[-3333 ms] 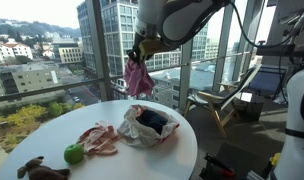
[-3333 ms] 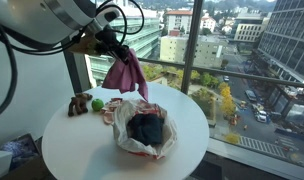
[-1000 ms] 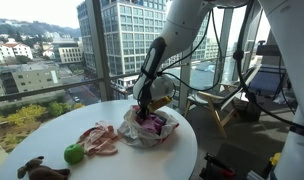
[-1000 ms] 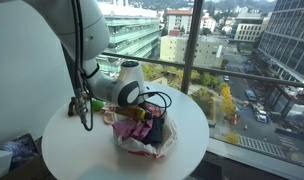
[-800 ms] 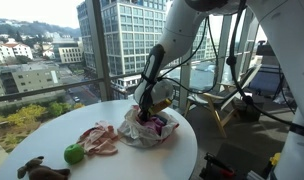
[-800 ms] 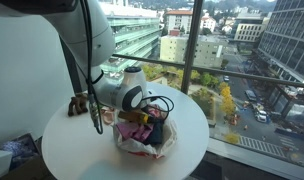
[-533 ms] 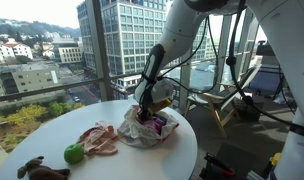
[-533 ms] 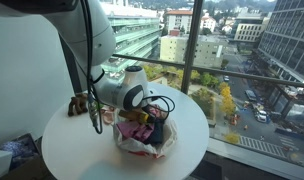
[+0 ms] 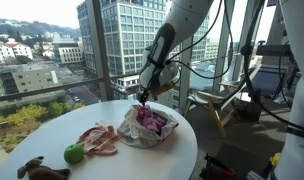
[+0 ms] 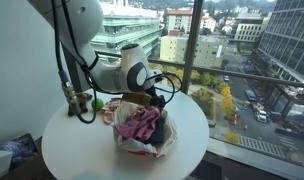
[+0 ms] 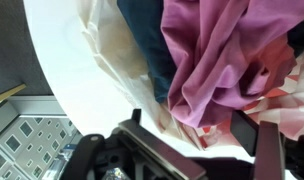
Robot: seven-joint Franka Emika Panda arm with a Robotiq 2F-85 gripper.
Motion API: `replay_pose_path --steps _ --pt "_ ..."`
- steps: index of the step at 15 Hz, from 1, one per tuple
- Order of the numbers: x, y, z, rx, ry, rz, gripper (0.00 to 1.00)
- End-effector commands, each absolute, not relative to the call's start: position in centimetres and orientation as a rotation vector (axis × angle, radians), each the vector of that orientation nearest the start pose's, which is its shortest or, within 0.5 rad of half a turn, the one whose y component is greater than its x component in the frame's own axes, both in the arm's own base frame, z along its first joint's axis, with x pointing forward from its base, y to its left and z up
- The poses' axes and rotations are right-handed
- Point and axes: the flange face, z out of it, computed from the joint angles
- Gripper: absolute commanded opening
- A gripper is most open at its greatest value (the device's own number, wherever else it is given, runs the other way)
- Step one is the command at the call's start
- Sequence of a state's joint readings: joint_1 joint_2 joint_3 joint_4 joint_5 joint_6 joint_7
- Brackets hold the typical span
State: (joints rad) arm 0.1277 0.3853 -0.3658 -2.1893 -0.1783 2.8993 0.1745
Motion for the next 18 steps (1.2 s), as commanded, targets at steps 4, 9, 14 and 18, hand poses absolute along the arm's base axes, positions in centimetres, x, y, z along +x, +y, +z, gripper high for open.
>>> replay_pose_path --steps 4,9,14,18 --pt "54.7 -3.0 33.5 -3.286 0.125 -0.675 1.0" --pt "56.4 8.0 36.5 -3.234 -0.21 -0.765 1.0" --pt "61.0 11.9 35.9 -3.192 -0.323 -0.751 1.0" --pt "65.1 10.1 31.9 -3.186 -0.33 -0.65 1.0"
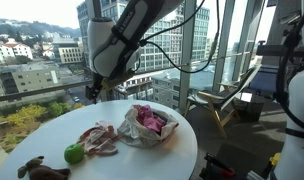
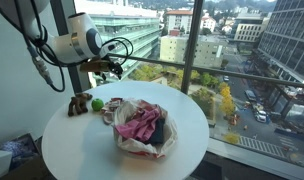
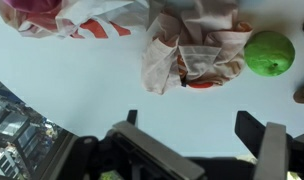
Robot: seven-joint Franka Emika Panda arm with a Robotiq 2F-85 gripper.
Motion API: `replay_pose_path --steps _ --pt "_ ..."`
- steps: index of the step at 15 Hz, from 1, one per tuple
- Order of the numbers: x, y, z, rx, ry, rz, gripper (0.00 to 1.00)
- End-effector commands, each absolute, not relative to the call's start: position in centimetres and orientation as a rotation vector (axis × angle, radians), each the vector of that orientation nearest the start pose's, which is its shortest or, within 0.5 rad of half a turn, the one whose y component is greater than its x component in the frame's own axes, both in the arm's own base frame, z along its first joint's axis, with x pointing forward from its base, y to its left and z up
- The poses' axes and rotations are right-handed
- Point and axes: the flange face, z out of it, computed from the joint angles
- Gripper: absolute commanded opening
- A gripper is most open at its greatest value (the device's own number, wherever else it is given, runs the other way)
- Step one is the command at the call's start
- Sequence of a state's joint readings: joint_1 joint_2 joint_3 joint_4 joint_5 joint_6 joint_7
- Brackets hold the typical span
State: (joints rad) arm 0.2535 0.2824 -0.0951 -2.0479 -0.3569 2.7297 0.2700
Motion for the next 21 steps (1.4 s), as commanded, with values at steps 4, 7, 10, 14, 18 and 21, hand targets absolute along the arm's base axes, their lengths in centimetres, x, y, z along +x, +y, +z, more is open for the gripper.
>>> replay_pose_path --steps 4,7,10,14,18,21 --pt "68.0 7.7 27.0 -3.185 -0.352 -0.542 1.0" --pt "69.0 7.4 23.9 -3.155 -0.429 -0.461 1.0" --pt "68.0 7.1 23.0 -3.174 -0.435 -0.437 1.0" --pt "67.9 7.2 22.5 -3.148 -0.464 -0.4 1.0" --pt "68.5 8.3 19.6 -3.155 -0.502 -0.405 1.0" --pt "69.4 9.2 17.2 -3.168 -0.551 -0.408 1.0"
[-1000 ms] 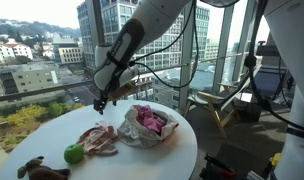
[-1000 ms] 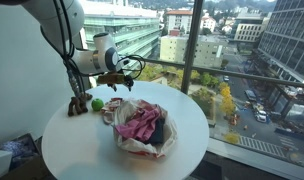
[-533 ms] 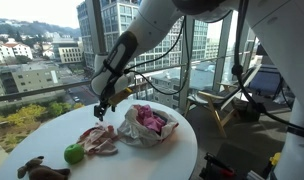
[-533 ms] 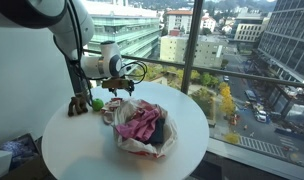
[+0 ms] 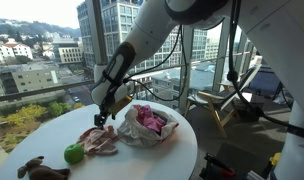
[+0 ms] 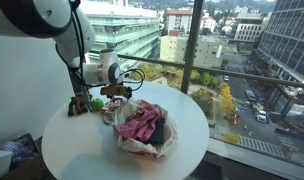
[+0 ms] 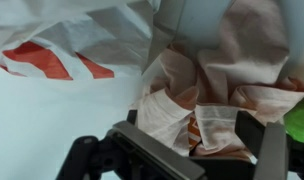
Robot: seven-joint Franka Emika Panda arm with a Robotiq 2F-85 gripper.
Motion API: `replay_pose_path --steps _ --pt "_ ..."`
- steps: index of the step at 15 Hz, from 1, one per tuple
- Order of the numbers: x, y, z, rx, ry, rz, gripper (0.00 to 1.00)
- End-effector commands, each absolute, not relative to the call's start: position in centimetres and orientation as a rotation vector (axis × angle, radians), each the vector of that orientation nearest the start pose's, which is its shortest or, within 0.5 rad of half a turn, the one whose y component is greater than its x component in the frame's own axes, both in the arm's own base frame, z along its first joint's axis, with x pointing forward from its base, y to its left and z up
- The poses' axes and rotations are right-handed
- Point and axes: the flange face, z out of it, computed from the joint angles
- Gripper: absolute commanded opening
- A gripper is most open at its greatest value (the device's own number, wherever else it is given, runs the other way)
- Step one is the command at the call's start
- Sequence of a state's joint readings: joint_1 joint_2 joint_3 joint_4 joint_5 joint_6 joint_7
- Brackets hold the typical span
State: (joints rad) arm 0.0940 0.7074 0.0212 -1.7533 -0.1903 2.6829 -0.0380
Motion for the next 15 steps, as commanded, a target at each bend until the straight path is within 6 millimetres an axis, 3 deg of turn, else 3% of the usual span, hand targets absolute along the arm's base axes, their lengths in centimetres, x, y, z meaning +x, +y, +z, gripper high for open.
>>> replay_pose_path --steps 1,8,9,10,13,15 --pt "69.8 9.3 16.5 -3.172 -0.561 -0.402 1.0" --pt "73.3 9.2 11.6 -3.186 -0.556 -0.394 1.0" --pt "73.5 9.2 11.0 -3.188 -0.563 -0.388 0.75" --pt "73.4 9.2 10.4 -3.187 -0.569 -0.368 0.75" --pt "73.1 9.6 9.8 -3.183 -0.562 -0.348 0.51" --pt "72.8 9.8 10.9 -3.182 -0.541 -0.361 0.36"
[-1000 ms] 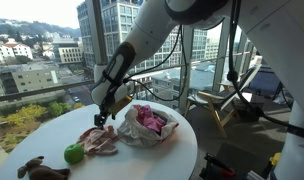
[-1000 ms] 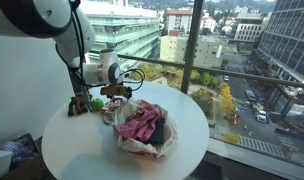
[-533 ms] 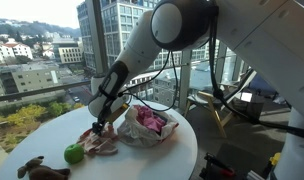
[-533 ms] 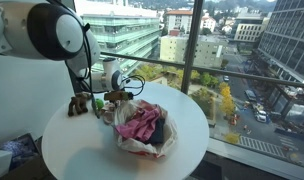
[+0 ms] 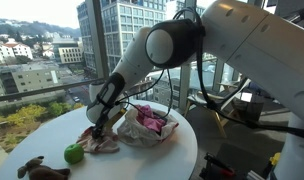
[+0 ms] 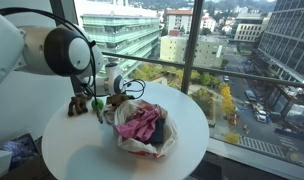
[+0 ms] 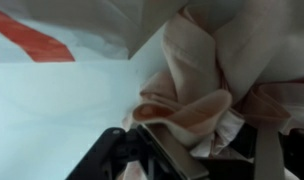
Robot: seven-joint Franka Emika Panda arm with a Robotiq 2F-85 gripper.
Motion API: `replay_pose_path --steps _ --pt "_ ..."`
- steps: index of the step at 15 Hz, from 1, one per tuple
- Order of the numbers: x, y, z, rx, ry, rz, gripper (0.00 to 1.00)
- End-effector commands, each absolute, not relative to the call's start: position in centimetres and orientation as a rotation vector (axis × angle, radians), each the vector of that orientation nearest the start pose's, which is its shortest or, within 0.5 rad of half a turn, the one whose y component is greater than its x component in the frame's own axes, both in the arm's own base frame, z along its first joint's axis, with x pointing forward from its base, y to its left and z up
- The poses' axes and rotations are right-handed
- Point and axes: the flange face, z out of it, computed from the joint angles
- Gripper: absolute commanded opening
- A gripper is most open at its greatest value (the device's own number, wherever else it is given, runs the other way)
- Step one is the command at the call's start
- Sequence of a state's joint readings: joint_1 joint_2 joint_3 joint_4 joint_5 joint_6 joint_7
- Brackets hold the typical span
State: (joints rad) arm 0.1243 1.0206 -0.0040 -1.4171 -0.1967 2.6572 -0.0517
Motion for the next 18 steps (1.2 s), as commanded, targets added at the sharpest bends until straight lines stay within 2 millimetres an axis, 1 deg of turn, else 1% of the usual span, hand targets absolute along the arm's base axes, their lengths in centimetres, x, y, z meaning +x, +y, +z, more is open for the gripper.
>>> replay_pose_path --steps 1,2,3,4,5,6,7,8,9,11,13,15,18 --pt "72.8 9.8 11.6 -3.185 -0.533 -0.374 0.3" --pt "72.7 9.8 12.8 -3.191 -0.516 -0.394 0.21" --pt "72.6 9.8 14.1 -3.194 -0.498 -0.412 0.15" --pt "72.6 9.8 16.1 -3.197 -0.473 -0.452 0.08" --pt "72.6 9.8 17.9 -3.198 -0.441 -0.487 0.05" --pt "72.5 9.8 20.3 -3.199 -0.407 -0.529 0.06" --pt "72.4 9.7 22.1 -3.204 -0.378 -0.59 0.04" --pt "72.3 9.5 24.2 -3.212 -0.347 -0.646 0.06" --pt "72.0 9.3 26.4 -3.222 -0.323 -0.695 0.05" --pt "71.0 8.4 30.7 -3.248 -0.258 -0.813 0.06" --pt "69.5 7.2 34.6 -3.275 -0.153 -0.917 0.06" --pt "67.6 5.8 37.7 -3.292 -0.008 -1.001 0.06" --pt "63.9 3.0 40.7 -3.318 0.25 -1.059 0.06"
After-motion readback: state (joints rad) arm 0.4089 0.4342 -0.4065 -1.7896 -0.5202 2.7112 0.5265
